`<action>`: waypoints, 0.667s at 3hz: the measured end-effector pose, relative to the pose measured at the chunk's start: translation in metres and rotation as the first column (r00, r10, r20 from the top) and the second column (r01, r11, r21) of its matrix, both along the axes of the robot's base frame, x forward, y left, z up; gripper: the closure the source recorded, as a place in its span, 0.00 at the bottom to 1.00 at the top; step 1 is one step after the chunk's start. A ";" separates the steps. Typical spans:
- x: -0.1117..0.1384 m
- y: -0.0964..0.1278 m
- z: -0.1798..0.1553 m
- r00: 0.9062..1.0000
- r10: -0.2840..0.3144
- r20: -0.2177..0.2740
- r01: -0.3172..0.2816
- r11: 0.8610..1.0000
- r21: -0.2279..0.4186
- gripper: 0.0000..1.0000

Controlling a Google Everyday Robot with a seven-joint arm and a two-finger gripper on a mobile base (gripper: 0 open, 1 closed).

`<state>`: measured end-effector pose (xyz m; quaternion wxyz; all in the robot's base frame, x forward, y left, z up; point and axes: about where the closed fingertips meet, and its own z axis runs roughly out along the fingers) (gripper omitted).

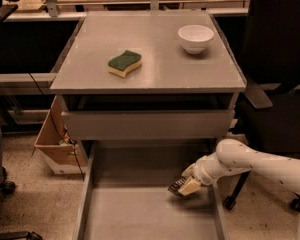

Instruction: Pick rxbar chocolate from middle drawer and place on counter

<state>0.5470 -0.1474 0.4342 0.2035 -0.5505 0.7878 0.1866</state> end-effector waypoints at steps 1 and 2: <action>-0.022 0.006 0.035 1.000 0.023 -0.001 -0.023 1.000 0.016 1.00; -0.049 0.005 0.087 0.999 0.046 0.006 -0.046 0.999 0.025 0.96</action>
Offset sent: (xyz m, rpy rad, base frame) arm -0.0663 -0.0033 0.1383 0.0340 -0.0292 0.0459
